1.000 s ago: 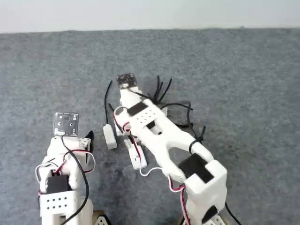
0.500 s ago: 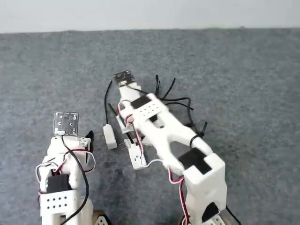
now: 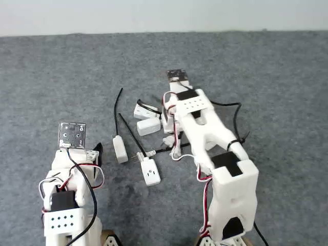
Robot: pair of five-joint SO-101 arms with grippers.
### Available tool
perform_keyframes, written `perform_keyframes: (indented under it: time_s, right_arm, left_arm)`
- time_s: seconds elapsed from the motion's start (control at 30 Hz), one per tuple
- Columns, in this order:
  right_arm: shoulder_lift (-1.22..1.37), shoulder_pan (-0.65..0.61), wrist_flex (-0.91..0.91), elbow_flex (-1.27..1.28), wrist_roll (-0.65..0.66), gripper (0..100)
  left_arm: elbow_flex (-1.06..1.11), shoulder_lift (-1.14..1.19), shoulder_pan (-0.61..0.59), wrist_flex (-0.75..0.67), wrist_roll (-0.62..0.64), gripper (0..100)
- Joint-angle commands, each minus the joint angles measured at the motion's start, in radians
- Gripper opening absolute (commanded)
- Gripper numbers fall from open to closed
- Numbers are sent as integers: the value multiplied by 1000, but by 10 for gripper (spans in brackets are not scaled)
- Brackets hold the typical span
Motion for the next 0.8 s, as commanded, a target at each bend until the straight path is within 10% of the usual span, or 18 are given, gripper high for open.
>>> perform_keyframes:
  time_s: [0.0, 0.77]
  right_arm:
    - [-15, 88, 19, -29, 14, 205]
    - [-22, -142, 239, -155, -34, 206]
  left_arm:
    - [-50, 3, -5, -25, -14, 204]
    - [-51, -2, 2, -31, -11, 204]
